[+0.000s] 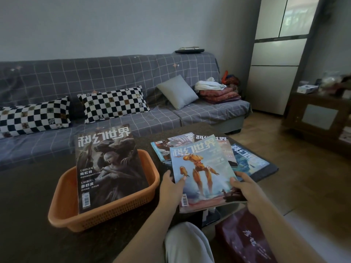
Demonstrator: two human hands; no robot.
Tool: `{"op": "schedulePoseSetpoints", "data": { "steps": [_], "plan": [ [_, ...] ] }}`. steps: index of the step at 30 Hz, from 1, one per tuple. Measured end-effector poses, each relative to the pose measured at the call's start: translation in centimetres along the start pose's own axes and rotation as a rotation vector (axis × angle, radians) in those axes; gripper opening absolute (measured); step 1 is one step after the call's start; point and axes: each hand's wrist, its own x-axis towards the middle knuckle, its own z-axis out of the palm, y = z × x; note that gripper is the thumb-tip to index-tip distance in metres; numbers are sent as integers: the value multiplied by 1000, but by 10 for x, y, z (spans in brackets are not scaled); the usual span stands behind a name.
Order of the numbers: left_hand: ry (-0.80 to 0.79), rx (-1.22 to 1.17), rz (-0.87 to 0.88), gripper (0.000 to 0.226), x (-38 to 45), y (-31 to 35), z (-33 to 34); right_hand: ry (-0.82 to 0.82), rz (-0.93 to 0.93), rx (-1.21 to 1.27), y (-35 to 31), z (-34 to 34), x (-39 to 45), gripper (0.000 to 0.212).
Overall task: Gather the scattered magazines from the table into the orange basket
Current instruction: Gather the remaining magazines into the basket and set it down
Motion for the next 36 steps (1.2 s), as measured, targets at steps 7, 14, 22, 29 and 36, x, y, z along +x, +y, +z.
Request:
{"op": "schedulePoseSetpoints", "data": {
  "steps": [7,14,22,29,36],
  "plan": [
    [106,-28,178,37,-6,20,-59,-201,-99,-14,-26,53,-36,28],
    [251,-28,292,27,-6,30,-138,-357,-142,41,-43,134,-39,22],
    [410,74,234,30,12,16,-207,-441,-221,-119,-39,220,-21,26],
    [494,118,191,32,25,-7,-228,-387,-437,-412,-23,267,-10,25],
    [546,289,161,55,38,-19,-232,-216,-661,-637,-12,272,-7,23]
  ]
}}
